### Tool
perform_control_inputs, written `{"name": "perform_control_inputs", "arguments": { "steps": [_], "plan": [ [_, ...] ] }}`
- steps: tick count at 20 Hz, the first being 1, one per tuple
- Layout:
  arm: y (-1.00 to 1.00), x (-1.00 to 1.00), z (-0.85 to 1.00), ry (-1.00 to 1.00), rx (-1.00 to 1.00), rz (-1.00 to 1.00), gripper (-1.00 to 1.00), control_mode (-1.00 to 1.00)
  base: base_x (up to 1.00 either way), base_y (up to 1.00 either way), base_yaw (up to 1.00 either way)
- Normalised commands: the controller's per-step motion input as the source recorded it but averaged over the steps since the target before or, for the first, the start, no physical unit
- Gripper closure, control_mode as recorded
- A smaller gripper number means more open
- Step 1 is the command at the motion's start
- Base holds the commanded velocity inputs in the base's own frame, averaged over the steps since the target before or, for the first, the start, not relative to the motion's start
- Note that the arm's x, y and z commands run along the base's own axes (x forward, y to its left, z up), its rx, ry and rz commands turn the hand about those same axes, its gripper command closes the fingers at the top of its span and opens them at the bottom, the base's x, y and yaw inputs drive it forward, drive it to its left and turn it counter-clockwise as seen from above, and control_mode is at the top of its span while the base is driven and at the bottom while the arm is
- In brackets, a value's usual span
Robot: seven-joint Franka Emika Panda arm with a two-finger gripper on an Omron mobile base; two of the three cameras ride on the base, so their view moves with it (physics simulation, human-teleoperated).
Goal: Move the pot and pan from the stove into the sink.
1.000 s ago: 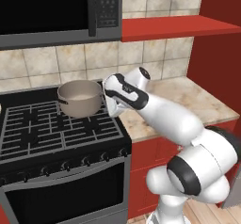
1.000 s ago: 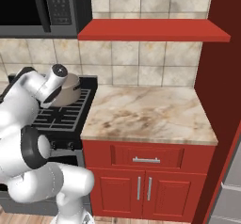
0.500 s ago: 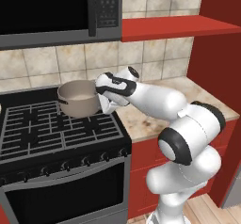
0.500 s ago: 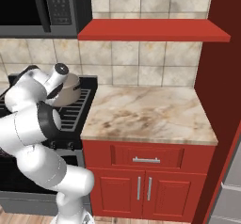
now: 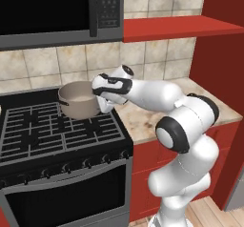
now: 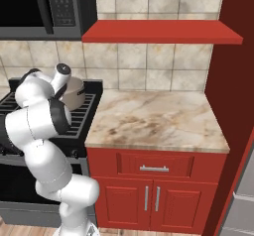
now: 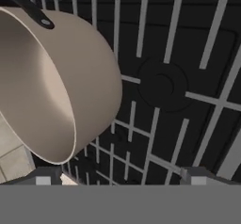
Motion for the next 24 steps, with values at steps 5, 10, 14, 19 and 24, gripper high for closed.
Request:
{"name": "perform_control_inputs", "arguments": {
  "steps": [5, 10, 14, 19, 24],
  "plan": [
    [0.09, 0.09, -0.05, 0.00, -0.06, 0.00, -1.00, -1.00, 0.00, 0.00, 0.00],
    [0.12, 0.21, -0.16, 0.00, -0.07, 0.00, -1.00, -1.00, 0.00, 0.00, 0.00],
    [0.09, 0.21, -0.19, 0.00, -0.07, 0.00, -1.00, -1.00, 0.00, 0.00, 0.00],
    [0.10, 0.21, -0.25, 0.00, -0.08, 0.00, -1.00, -1.00, 0.00, 0.00, 0.00],
    [0.10, 0.22, -0.23, 0.00, -0.08, 0.00, -1.00, -1.00, 0.00, 0.00, 0.00]
  ]
}}
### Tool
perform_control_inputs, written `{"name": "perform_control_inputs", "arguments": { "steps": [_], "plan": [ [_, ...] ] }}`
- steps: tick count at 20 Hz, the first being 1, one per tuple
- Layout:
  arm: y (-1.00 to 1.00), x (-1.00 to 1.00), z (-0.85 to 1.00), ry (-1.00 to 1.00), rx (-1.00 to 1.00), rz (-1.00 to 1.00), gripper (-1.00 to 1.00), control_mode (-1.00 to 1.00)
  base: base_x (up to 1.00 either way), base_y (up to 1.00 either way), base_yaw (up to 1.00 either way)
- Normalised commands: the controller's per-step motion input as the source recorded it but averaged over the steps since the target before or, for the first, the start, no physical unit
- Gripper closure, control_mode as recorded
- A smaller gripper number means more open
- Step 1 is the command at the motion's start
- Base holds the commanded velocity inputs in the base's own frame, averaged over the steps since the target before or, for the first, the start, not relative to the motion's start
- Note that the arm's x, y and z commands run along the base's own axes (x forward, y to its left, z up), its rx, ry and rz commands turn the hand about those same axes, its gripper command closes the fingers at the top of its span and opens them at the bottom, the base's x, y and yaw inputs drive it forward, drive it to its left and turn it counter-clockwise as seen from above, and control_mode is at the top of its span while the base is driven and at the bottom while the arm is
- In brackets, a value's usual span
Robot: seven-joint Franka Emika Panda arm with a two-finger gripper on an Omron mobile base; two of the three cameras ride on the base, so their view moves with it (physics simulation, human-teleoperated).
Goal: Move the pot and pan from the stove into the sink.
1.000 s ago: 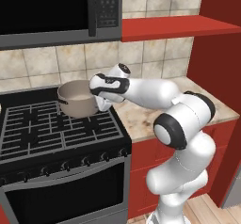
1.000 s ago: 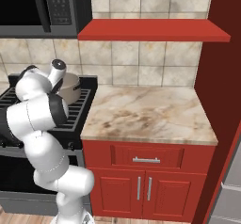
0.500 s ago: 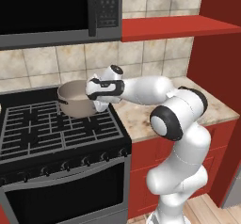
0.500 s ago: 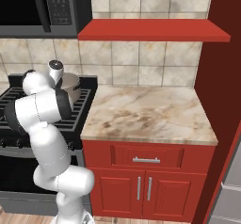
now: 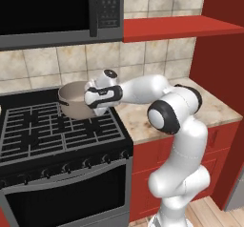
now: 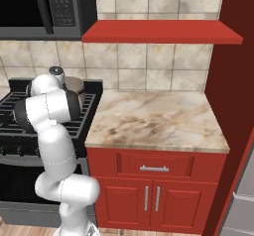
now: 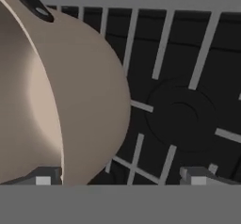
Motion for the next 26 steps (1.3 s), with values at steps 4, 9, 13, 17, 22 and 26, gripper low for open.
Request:
{"name": "perform_control_inputs", "arguments": {
  "steps": [4, 9, 13, 17, 22, 26],
  "plan": [
    [0.07, 0.27, -0.21, 0.00, -0.06, 0.00, -1.00, -1.00, 0.00, 0.00, 0.00],
    [0.07, 0.29, -0.13, 0.01, -0.04, 0.00, -1.00, -1.00, 0.00, 0.00, 0.00],
    [0.05, 0.17, -0.05, 0.03, -0.04, 0.00, -1.00, -1.00, 0.00, 0.00, 0.00],
    [0.00, 0.02, 0.00, 0.02, -0.01, 0.00, -1.00, -1.00, 0.00, 0.00, 0.00],
    [0.01, 0.00, -0.22, 0.02, -0.09, 0.00, -1.00, -1.00, 0.00, 0.00, 0.00],
    [0.00, 0.00, -0.48, 0.03, -0.14, 0.00, -1.00, -1.00, 0.00, 0.00, 0.00]
  ]
}}
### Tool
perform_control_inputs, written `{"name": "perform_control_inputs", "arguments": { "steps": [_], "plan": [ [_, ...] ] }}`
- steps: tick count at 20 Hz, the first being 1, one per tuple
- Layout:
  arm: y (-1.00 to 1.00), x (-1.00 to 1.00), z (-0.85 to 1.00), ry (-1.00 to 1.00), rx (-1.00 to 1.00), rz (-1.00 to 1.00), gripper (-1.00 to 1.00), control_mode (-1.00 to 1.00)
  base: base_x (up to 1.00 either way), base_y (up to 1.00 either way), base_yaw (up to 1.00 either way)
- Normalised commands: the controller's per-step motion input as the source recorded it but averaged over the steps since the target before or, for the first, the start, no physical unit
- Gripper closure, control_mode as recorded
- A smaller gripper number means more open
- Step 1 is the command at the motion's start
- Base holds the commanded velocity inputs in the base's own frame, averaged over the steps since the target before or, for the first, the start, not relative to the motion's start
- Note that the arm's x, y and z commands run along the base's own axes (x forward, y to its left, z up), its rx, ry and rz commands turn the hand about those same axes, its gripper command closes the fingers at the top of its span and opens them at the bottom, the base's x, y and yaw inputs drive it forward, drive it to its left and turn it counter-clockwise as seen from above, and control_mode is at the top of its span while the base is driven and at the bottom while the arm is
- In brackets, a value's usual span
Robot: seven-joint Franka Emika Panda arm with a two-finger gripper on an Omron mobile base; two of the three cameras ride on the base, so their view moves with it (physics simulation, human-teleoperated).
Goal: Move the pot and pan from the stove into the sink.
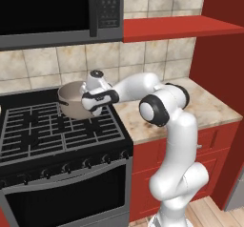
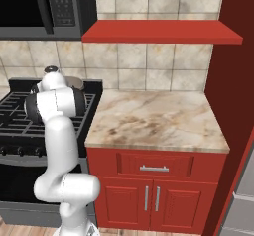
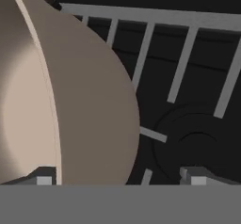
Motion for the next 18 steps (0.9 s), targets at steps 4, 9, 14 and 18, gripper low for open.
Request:
{"name": "perform_control_inputs", "arguments": {
  "steps": [4, 9, 14, 18],
  "plan": [
    [0.00, 0.00, -0.11, 0.01, -0.04, 0.00, -1.00, -1.00, 0.00, 0.00, 0.00],
    [0.00, 0.00, 0.00, 0.00, 0.00, 0.00, 1.00, -1.00, 0.00, 0.00, 0.00],
    [0.00, 0.00, 0.02, 0.01, 0.00, 0.00, 1.00, -1.00, 0.00, 0.00, 0.00],
    [0.00, -0.03, 0.37, 0.01, 0.00, -0.03, 1.00, -1.00, 0.00, 0.00, 0.00]
  ]
}}
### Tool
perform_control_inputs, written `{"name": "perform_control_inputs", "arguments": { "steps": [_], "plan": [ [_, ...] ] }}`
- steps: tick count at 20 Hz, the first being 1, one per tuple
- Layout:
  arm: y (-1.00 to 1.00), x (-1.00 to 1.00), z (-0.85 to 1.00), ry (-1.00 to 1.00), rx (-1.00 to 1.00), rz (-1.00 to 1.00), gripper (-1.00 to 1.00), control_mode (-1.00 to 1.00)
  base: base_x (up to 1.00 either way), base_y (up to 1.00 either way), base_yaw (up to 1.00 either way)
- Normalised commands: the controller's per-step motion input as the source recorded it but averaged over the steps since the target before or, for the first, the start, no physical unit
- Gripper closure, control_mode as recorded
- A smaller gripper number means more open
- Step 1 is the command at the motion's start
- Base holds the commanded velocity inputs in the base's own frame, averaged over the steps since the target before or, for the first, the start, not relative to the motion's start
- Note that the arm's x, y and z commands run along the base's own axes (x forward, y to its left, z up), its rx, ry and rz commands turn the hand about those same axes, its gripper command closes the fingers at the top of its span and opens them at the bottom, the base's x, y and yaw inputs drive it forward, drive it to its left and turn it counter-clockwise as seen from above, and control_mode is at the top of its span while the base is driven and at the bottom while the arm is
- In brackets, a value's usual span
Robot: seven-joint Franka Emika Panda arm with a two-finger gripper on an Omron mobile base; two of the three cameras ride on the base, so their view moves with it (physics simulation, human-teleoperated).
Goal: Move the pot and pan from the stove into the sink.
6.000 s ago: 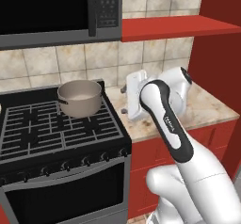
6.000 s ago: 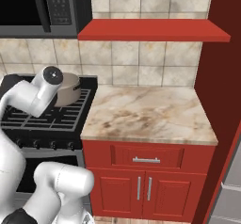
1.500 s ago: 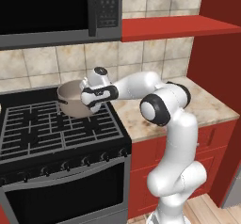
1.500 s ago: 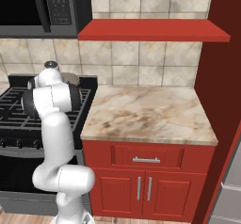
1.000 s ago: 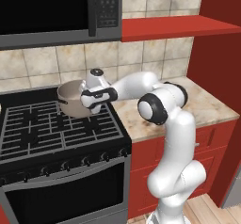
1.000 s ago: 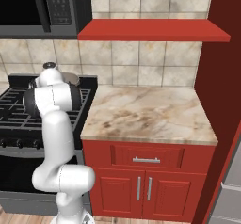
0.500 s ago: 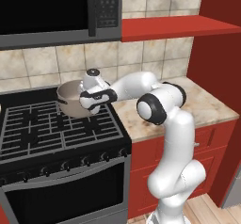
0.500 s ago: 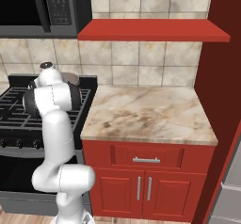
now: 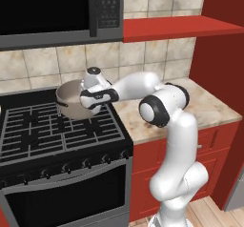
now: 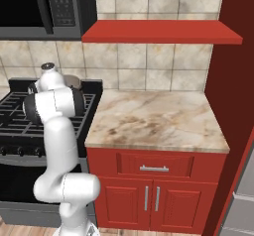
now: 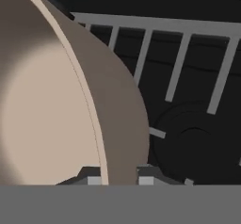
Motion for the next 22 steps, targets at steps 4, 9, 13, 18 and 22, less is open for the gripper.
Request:
{"name": "perform_control_inputs", "arguments": {
  "steps": [4, 9, 13, 18, 22],
  "plan": [
    [0.01, -0.09, 0.61, 0.04, 0.00, -0.03, 1.00, -1.00, 0.00, 0.00, 0.00],
    [-0.04, -0.37, 0.67, 0.06, 0.00, -0.03, 1.00, -1.00, 0.00, 0.00, 0.00],
    [-0.20, -0.72, 0.57, 0.07, 0.00, -0.02, 1.00, -1.00, 0.00, 0.00, 0.00],
    [-0.22, -0.87, 0.55, 0.07, -0.01, -0.02, 1.00, -1.00, 0.00, 0.00, 0.00],
    [-0.34, -1.00, 0.41, 0.02, -0.02, 0.00, 1.00, -1.00, 0.00, 0.00, 0.00]
  ]
}}
